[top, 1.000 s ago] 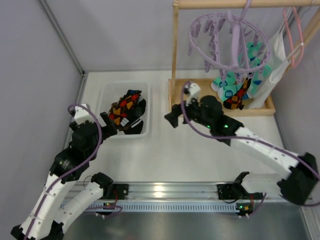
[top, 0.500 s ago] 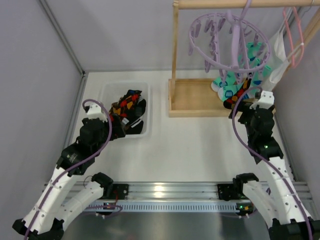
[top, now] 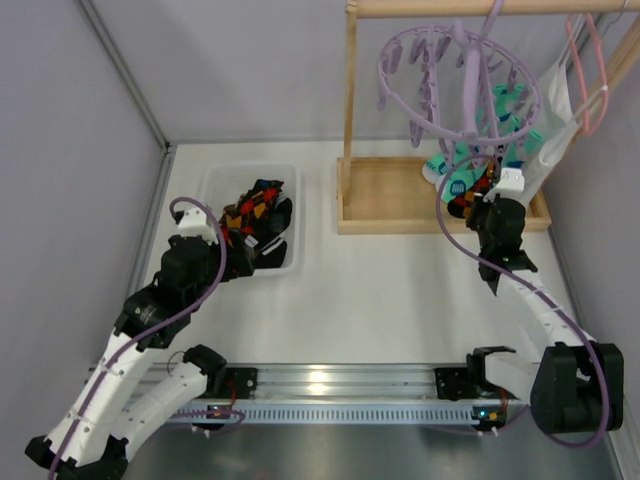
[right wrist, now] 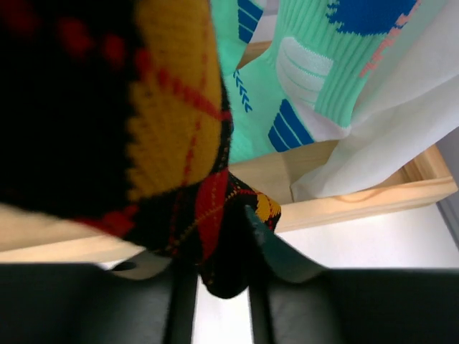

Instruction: Remove the socks clipped to the hanger

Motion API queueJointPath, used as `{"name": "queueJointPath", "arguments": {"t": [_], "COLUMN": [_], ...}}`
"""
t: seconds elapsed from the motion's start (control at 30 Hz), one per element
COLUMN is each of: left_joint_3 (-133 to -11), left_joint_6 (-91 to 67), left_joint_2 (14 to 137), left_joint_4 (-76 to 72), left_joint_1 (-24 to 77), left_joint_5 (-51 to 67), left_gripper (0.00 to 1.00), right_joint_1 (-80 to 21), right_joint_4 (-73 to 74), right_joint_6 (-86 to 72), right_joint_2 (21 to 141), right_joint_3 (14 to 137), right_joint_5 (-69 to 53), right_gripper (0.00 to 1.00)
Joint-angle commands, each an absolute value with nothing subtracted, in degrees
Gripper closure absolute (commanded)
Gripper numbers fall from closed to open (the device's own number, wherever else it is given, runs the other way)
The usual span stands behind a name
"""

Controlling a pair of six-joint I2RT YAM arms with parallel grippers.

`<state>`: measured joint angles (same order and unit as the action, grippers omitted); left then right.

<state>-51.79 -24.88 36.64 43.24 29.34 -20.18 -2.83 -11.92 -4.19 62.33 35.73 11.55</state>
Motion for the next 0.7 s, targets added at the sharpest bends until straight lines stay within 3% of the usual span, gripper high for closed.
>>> {"name": "queueJointPath", "arguments": {"t": [0.0, 0.03, 0.13, 0.27, 0.53, 0.63, 0.67], "left_joint_3": [-51.5, -51.68, -52.56, -56.85, -78.38, -88.13, -90.85], "left_joint_6": [-23.99, -23.91, -23.99, -25.05, -27.95, -26.99, -25.94], "left_joint_2": [37.09, 37.09, 38.58, 41.74, 53.34, 60.97, 65.17], "left_joint_4": [39.81, 39.81, 39.73, 39.73, 39.9, 39.9, 40.08], "left_joint_1": [29.18, 29.09, 29.09, 29.18, 30.23, 36.26, 39.52], "left_joint_5": [-19.25, -19.25, -19.51, -17.94, -11.17, -14.04, -22.24], "left_gripper": [0.02, 0.02, 0.02, 0.02, 0.02, 0.02, 0.02], "right_joint_1": [-2.55, -3.42, -6.92, -17.64, -40.48, -47.17, -48.68], "right_joint_4": [-23.81, -24.69, -28.73, -32.51, -29.8, -27.96, -27.78], "right_joint_6": [-2.81, -2.73, -2.55, -0.97, -4.22, -4.22, -3.78], "right_joint_2": [61.79, 61.7, 61.17, 60.38, 61.78, 64.85, 65.73], "right_joint_3": [34.63, 34.11, 31.65, 29.27, 32.86, 36.54, 37.52], "right_joint_5": [12.04, 11.95, 12.65, 22.91, 44.37, 49.73, 50.62], "right_gripper": [0.77, 0.9, 1.0, 1.0, 1.0, 1.0, 1.0]}}
